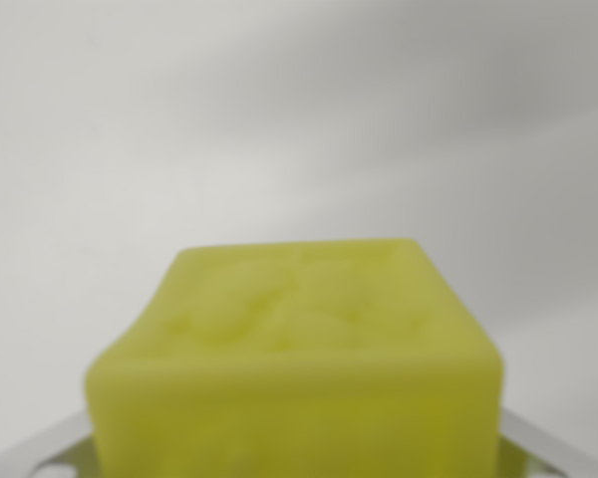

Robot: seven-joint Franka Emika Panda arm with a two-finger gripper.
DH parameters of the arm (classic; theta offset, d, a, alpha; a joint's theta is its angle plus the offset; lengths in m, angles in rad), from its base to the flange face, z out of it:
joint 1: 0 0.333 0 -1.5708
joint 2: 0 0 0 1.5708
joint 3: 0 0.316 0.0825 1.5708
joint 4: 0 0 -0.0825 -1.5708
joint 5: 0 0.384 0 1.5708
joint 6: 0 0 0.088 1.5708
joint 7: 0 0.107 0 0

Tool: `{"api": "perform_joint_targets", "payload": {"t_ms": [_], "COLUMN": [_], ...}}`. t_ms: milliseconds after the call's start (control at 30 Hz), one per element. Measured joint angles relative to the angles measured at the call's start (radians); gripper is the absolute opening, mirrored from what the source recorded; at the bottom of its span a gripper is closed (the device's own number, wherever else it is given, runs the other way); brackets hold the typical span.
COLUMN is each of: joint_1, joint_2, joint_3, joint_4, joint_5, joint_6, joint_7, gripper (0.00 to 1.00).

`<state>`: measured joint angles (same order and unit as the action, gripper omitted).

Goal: Pick yellow cube

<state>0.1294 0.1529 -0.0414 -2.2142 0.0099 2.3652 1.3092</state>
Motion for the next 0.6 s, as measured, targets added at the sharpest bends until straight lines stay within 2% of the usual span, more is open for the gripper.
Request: {"api": "perform_joint_targets", "payload": {"t_ms": [600], "joint_1": [0.0], "joint_2": [-0.071], "joint_3": [0.0], "joint_4": [0.038], "joint_5": [-0.004], "joint_6": [-0.108], "joint_7": [0.003], "gripper": [0.0]}}
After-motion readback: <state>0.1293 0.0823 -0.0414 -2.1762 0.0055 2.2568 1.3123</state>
